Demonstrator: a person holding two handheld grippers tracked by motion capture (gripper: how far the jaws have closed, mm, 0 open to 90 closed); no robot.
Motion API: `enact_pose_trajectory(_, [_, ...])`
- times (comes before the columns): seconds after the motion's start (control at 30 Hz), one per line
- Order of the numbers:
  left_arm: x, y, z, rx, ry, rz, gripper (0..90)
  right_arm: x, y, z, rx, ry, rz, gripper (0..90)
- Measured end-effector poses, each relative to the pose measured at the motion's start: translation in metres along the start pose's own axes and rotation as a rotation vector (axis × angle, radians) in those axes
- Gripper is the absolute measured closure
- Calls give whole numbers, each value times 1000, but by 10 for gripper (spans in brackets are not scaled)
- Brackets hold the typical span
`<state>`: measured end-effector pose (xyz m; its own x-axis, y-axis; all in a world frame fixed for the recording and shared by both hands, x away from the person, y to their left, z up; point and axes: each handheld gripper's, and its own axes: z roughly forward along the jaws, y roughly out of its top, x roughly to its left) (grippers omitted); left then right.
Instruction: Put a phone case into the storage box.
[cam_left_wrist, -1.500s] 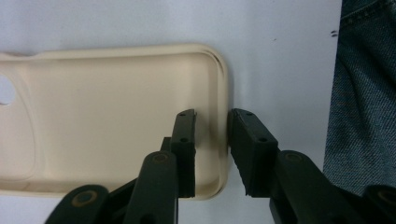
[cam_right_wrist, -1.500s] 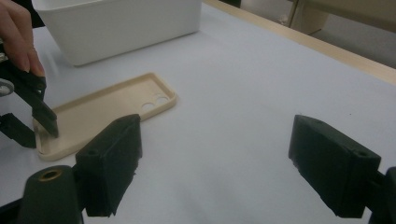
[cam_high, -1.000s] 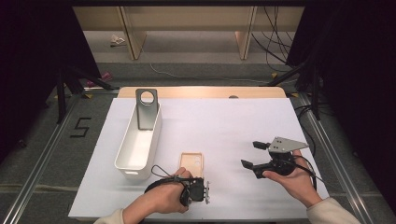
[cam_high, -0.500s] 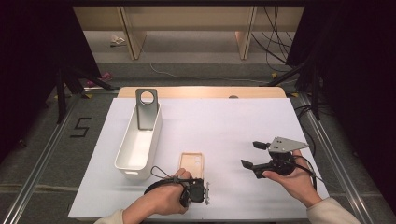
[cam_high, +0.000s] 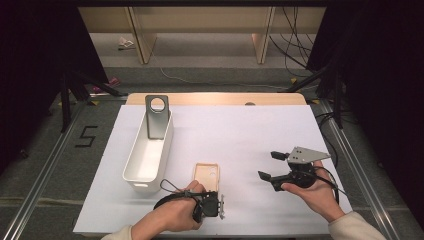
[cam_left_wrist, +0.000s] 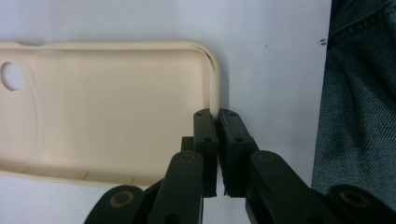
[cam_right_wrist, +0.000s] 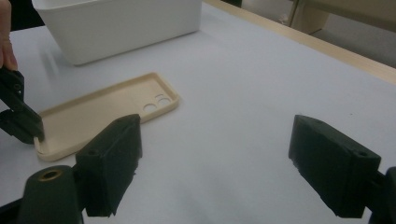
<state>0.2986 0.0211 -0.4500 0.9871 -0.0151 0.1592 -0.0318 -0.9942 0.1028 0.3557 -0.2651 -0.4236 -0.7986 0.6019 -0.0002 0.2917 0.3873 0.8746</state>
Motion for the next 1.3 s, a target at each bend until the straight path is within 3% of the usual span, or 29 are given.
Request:
enact_pose_trajectory(0.2, [1, 1, -4, -26, 47, 3, 860, 1, 0, 2, 2, 3, 1, 181])
enact_pose_trajectory(0.5, [8, -2, -8, -106, 103, -5, 856, 3, 2, 8, 6, 16, 2, 183])
enact_pose_trajectory(0.6, [9, -4, -9, -154, 132, -28, 854, 4, 3, 10, 11, 18, 3, 186])
enact_pose_trajectory(0.7, [12, -5, -13, -193, 179, -25, 855, 5, 5, 14, 7, 22, 14, 188])
enact_pose_trajectory(0.93, [17, -9, -16, -281, 284, -64, 857, 5, 11, 28, -5, 59, 89, 204])
enact_pose_trajectory(1.1, [19, -10, -11, -284, 296, -73, 857, -1, 15, 38, -15, 73, 161, 212])
enact_pose_trajectory(1.3, [17, -7, -11, -296, 315, -57, 855, -4, 22, 56, -12, 95, 210, 224])
